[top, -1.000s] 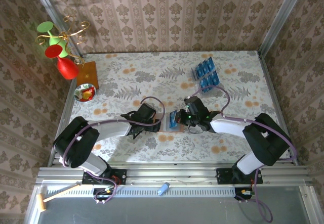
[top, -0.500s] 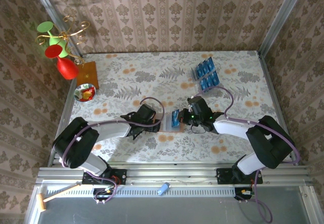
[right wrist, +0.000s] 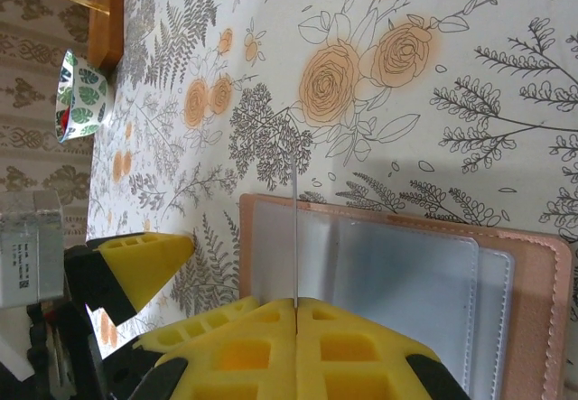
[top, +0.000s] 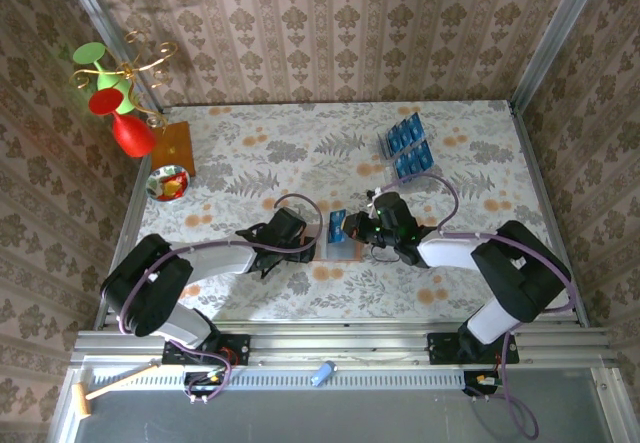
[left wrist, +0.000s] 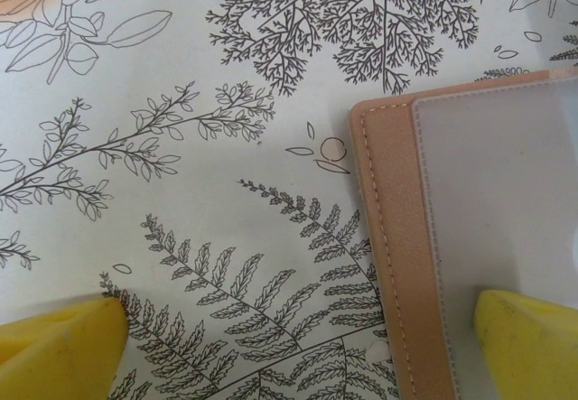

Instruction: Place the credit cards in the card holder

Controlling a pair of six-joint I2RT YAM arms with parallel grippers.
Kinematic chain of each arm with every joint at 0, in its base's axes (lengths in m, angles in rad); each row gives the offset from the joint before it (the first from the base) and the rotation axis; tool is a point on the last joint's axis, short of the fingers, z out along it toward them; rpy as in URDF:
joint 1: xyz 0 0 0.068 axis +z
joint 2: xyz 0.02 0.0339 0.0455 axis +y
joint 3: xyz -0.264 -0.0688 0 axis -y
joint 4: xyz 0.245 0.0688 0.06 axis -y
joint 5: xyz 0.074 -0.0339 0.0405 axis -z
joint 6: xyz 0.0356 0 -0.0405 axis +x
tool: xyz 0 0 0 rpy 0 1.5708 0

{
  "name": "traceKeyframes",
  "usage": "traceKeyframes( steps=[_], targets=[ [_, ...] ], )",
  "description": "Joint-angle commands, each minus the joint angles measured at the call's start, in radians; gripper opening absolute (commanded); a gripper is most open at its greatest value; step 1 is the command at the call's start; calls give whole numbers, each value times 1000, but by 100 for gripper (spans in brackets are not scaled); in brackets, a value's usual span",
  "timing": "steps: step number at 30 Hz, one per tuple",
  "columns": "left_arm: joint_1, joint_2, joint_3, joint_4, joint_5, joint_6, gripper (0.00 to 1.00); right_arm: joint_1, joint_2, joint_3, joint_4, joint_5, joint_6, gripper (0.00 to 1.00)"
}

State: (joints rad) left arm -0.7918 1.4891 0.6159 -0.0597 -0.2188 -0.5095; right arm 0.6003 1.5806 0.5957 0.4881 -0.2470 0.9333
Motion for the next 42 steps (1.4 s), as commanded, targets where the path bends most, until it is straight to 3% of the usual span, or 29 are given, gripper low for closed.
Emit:
traceKeyframes(
  steps=[1, 42],
  targets=[
    [-5, -10, -21, -49, -19, -22, 100, 8, 25, -19, 107, -7, 28, 0],
    [-6, -11, -23, -52, -21, -23, 100, 18, 163, -132, 350, -46, 60, 0]
  ],
)
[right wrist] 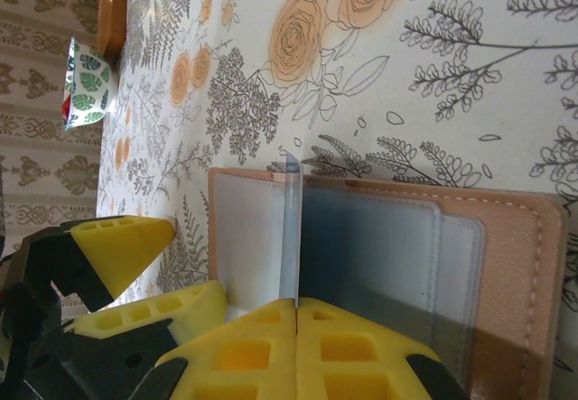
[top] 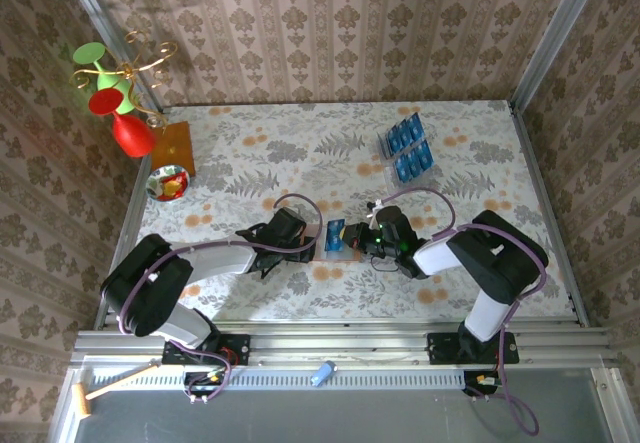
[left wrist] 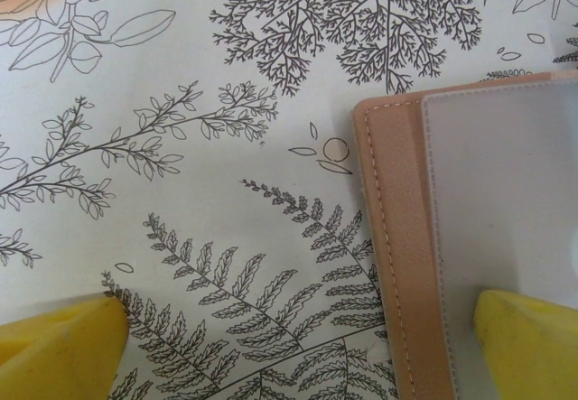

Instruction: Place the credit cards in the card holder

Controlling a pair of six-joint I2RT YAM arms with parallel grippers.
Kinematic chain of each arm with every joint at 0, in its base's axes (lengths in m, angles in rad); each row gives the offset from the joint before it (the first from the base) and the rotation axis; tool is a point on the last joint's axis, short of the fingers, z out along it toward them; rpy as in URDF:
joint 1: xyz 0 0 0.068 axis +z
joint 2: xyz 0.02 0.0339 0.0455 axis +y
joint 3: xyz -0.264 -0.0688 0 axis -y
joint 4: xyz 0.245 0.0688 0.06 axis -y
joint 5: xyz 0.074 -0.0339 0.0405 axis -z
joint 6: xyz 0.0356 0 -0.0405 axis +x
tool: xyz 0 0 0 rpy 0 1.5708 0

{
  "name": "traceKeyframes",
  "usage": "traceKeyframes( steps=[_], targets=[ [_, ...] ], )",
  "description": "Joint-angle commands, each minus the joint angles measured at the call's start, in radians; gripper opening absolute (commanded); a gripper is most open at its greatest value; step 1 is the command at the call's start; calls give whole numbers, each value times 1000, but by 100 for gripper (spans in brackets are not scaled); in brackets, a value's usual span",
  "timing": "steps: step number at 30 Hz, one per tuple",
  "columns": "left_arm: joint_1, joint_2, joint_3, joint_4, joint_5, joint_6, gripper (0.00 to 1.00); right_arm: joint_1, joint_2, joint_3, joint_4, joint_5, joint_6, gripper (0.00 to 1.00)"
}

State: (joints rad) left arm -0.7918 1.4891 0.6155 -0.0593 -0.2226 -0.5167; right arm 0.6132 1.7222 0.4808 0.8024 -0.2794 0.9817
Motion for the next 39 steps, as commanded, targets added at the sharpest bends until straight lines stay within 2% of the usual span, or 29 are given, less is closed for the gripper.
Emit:
traceKeyframes(
  steps=[1, 39],
  targets=[
    [-6, -10, -23, -53, -17, -15, 100, 5, 24, -18, 39, -15, 15, 0],
    [-6, -10, -17, -53, -19, -13, 100, 11, 57, -78, 111, -50, 40, 0]
  ],
)
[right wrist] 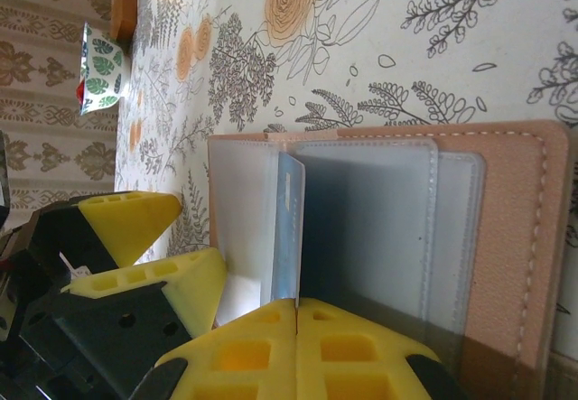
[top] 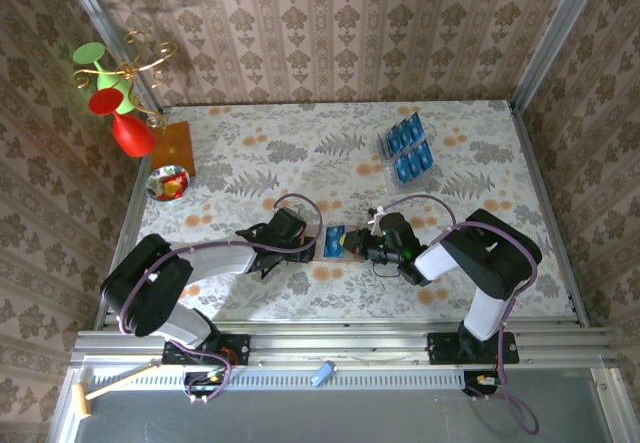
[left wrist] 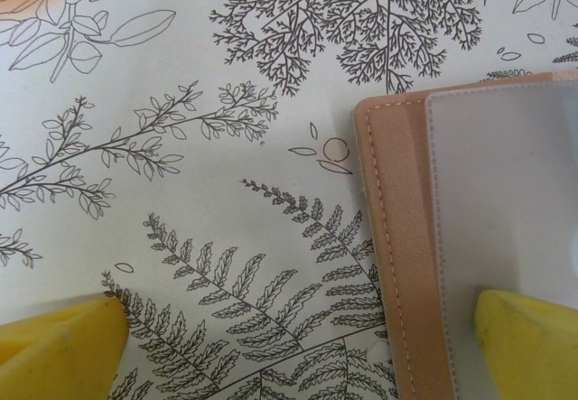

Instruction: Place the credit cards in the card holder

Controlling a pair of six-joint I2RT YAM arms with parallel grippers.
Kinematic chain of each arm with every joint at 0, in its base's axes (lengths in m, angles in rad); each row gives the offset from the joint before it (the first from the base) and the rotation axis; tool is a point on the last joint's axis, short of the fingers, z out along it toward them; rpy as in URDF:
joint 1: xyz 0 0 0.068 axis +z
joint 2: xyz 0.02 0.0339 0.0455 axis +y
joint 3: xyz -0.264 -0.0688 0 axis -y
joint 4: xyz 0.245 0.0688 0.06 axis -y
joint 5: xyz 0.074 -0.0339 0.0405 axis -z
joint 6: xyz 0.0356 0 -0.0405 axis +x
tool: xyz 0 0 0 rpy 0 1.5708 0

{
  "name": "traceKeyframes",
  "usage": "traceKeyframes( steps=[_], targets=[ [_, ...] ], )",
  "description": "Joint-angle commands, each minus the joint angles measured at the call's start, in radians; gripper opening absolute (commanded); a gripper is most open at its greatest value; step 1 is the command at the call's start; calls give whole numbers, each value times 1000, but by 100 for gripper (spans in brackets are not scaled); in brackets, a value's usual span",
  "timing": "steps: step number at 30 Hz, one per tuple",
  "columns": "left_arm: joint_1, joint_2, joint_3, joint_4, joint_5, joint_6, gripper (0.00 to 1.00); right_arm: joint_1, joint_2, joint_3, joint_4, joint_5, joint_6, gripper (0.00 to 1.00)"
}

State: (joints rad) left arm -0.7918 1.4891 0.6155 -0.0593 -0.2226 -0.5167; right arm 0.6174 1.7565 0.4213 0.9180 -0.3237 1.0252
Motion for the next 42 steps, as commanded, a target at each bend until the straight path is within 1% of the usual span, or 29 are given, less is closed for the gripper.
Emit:
traceKeyframes(
  steps=[1, 19, 28, 36, 42],
  targets=[
    [-7, -9, -17, -53, -19, -13, 100, 6, 23, -18, -5, -9, -4, 0],
    [-6, -8, -17, -53, -17, -15, 100, 9, 62, 10, -1, -38, 1, 0],
    [-7, -9, -10, -58, -22, -10, 100, 8, 92, 19, 29, -60, 1, 0],
    [35, -36, 39, -106, -32, 35, 100, 7, 91, 15, 23, -58, 2, 0],
    [64, -17, 62, -114, -21, 69, 100, 7, 84, 17, 5, -51, 1, 0]
  ],
)
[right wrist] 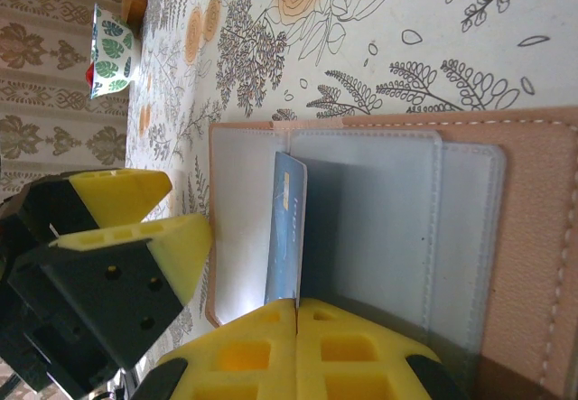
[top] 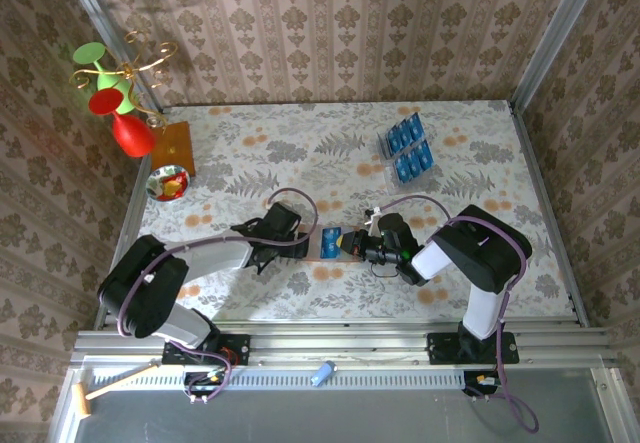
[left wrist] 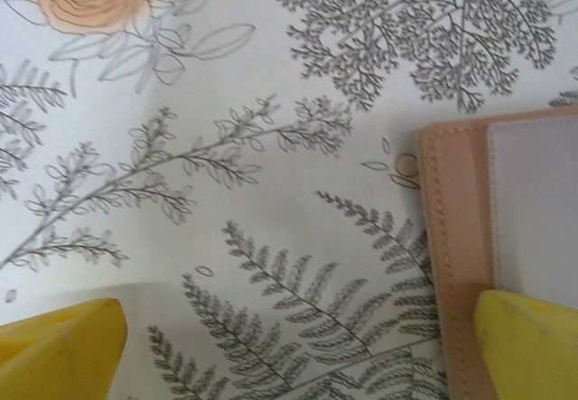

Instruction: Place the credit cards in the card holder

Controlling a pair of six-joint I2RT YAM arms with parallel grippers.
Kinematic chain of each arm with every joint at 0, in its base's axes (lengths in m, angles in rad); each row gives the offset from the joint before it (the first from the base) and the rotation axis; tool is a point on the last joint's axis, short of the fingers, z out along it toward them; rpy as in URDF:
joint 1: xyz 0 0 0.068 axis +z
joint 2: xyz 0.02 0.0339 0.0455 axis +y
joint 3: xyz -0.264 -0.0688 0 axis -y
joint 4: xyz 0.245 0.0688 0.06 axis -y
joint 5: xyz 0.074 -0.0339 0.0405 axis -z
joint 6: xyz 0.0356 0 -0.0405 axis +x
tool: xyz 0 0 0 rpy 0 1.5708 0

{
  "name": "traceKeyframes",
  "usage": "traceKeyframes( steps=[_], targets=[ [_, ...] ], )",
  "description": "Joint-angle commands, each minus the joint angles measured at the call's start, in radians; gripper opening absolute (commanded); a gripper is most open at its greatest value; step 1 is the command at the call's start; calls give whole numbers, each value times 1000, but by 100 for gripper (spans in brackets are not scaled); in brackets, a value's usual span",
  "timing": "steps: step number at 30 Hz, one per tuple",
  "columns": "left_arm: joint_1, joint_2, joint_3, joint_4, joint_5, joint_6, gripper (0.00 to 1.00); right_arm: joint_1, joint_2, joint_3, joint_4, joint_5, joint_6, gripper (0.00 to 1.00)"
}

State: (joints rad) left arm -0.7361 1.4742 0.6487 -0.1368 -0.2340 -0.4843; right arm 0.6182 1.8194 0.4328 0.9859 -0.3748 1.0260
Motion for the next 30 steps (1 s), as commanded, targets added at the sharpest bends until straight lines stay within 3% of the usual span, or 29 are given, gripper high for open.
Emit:
traceKeyframes(
  steps=[1, 30],
  targets=[
    [10, 2, 29, -36, -7, 38, 100, 6, 23, 7, -65, 1, 0, 0],
    [10, 50, 3, -8, 7, 37, 100, -41, 22, 52, -109, -29, -20, 0]
  ],
)
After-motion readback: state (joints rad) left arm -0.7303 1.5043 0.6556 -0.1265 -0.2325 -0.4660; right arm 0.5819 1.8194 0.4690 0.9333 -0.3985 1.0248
